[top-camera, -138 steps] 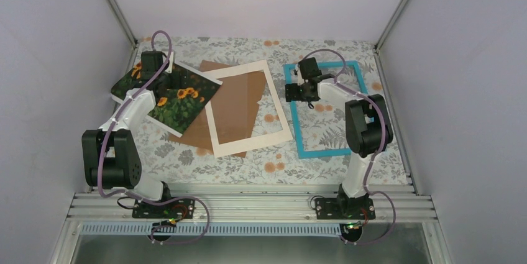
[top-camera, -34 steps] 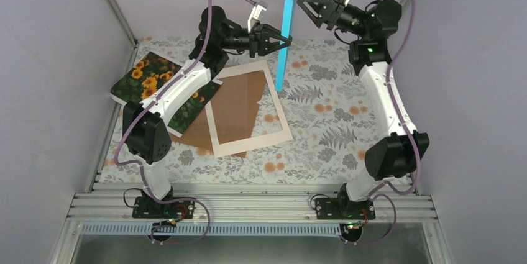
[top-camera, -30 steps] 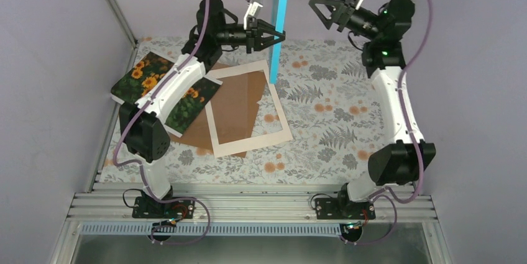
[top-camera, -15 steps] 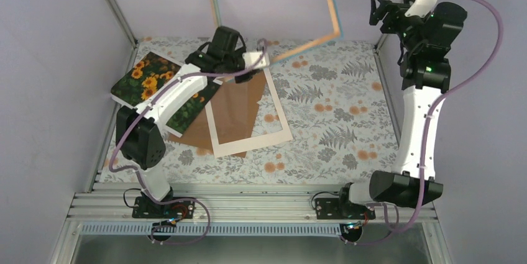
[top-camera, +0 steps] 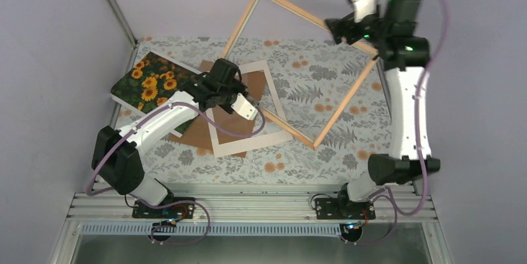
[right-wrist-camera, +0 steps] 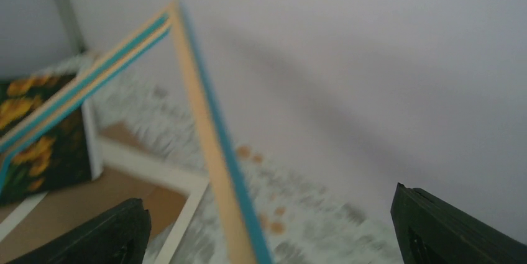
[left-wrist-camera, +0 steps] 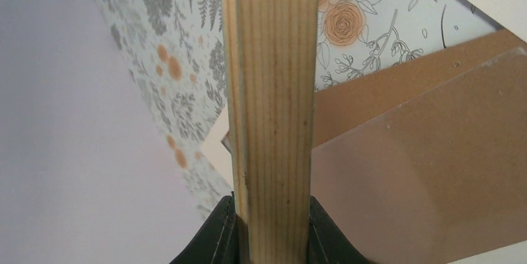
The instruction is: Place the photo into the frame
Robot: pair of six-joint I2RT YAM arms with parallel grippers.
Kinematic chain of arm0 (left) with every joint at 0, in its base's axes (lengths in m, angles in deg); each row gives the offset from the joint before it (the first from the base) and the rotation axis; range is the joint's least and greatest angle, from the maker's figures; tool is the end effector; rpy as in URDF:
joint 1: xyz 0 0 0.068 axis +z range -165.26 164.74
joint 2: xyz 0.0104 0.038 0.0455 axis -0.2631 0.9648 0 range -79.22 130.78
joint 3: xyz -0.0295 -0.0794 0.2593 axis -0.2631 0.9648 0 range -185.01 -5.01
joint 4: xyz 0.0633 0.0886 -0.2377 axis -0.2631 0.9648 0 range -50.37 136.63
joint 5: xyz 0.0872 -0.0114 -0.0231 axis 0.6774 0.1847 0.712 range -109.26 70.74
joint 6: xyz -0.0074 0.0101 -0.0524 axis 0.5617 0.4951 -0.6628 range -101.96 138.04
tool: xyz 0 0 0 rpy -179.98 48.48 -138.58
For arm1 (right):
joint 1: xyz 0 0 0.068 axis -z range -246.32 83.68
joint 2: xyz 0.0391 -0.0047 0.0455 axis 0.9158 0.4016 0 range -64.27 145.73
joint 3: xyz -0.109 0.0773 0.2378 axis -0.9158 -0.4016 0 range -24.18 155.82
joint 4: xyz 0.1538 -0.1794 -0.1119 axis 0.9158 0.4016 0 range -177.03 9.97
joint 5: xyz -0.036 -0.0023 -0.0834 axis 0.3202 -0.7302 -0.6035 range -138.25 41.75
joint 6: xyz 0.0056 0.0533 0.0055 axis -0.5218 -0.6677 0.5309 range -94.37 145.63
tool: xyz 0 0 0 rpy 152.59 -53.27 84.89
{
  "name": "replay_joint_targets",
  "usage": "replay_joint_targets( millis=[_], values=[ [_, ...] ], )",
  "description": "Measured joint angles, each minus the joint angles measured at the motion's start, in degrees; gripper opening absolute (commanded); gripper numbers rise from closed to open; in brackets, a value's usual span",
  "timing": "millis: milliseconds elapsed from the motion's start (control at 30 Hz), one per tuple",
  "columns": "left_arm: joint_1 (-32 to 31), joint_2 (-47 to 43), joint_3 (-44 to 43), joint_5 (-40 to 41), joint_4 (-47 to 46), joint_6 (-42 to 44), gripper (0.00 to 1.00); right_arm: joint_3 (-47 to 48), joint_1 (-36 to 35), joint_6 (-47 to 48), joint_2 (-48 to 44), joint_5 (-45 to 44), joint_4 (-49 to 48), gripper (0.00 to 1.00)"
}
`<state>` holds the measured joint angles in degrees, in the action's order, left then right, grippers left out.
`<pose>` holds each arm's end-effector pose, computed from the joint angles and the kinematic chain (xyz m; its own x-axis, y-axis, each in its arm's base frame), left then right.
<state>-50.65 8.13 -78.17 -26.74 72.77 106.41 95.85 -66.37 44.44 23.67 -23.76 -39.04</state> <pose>0.2697 -0.1974 0.2951 0.6289 0.7690 -0.1148 0.6175 -0.4042 0.6748 0.2885 0.0150 0.5292 -0.1306 -0.2936 -0.9470 -0.4665 0.8610 -0.2026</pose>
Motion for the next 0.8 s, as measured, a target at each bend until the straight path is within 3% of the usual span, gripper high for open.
replay_joint_targets(
  millis=[200, 500, 567, 700, 800],
  values=[
    [-2.21, -0.31, 0.00, 3.32, 2.01, 8.70, 0.02, -2.38, -10.71, 5.88, 9.86, -10.38, 10.23, 0.91],
    [-3.32, -0.28, 0.02, 7.96, 3.85, 14.38, 0.02, -5.18, -14.93, 10.60, 12.90, -24.70, 13.49, 0.66],
    [-3.82, -0.22, 0.02, 8.70, 3.87, 14.91, 0.02, -5.33, -14.93, 11.06, 13.25, -26.77, 13.55, 0.66],
    [-4.50, 0.81, 0.02, 10.21, 3.91, 15.04, 0.02, -5.31, -14.93, 11.15, 14.78, -30.25, 13.60, 0.80],
    [-4.72, 1.92, 0.02, 10.95, 4.26, 15.06, 0.02, -5.22, -14.93, 11.39, 15.96, -31.34, 13.88, 0.74]
  ],
)
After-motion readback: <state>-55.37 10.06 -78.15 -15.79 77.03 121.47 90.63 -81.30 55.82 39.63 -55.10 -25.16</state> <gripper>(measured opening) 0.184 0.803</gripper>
